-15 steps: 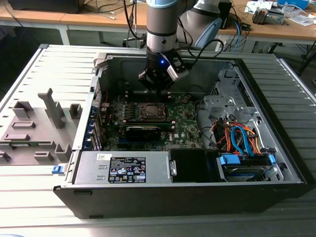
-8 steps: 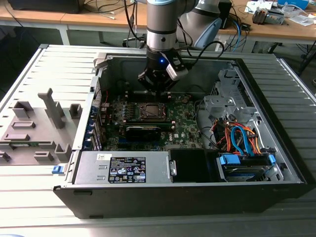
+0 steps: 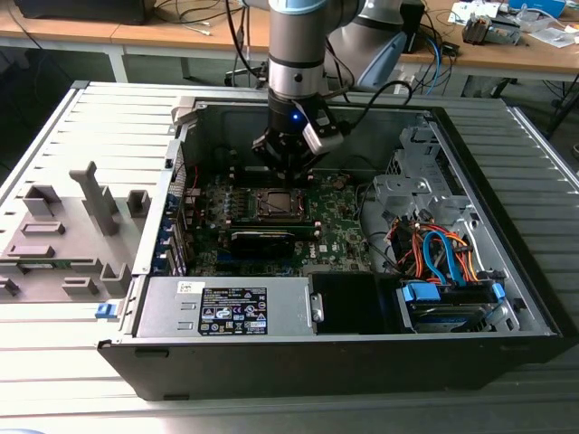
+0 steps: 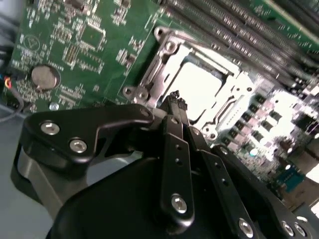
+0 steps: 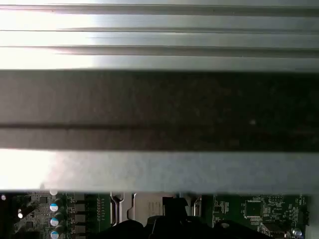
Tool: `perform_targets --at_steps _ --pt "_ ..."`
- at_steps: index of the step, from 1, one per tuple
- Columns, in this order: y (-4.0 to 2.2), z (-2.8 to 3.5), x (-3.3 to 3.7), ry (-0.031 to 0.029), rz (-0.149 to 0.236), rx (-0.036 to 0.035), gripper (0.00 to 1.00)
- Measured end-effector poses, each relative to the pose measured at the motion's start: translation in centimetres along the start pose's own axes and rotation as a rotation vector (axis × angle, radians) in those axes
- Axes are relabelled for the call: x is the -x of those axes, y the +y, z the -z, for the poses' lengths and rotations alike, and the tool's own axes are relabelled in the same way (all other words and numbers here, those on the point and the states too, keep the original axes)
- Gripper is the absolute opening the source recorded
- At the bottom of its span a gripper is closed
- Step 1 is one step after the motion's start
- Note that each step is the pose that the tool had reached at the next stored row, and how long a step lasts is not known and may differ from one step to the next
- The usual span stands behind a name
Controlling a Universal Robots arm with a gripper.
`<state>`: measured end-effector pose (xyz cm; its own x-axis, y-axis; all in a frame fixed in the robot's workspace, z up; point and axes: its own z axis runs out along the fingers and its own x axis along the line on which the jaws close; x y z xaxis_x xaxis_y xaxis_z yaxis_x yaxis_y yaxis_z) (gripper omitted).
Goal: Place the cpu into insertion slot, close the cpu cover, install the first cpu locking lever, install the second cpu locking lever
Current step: 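Install the first cpu locking lever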
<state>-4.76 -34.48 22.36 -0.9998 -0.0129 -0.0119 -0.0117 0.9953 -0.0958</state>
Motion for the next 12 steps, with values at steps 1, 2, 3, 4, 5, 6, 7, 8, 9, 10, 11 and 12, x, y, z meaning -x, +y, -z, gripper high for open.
perform_targets --at_steps 1,2,3,4,5,6,7,8,9,10,11,12 --pt "-0.42 -0.04 -0.01 0.0 0.0 0.0057 0.11" --pt "-0.6 -0.06 -0.01 -0.0001 0.0 0.0084 0.11" --pt "-0.72 -0.07 -0.01 -0.0001 0.0 0.0109 0.11" --pt "-0.85 -0.09 -0.01 -0.0002 0.0 0.0136 0.11" --pt "-0.91 -0.09 -0.02 -0.0002 0.0 0.014 0.11" --pt "-0.93 -0.09 -0.03 -0.0002 0.0 0.0144 0.11" --pt "-0.93 -0.09 -0.03 -0.0002 0.0 0.015 0.11" --pt "-0.93 -0.09 -0.03 -0.0002 0.0 0.0154 0.11" --pt "-0.94 -0.09 -0.03 -0.0002 0.0 0.0156 0.11" --pt "-0.94 -0.09 -0.03 -0.0002 0.0 0.0158 0.11" --pt "-0.94 -0.09 -0.03 -0.0002 0.0 0.0163 0.11" --pt "-0.94 -0.09 -0.03 -0.0002 0.0 0.0169 0.11"
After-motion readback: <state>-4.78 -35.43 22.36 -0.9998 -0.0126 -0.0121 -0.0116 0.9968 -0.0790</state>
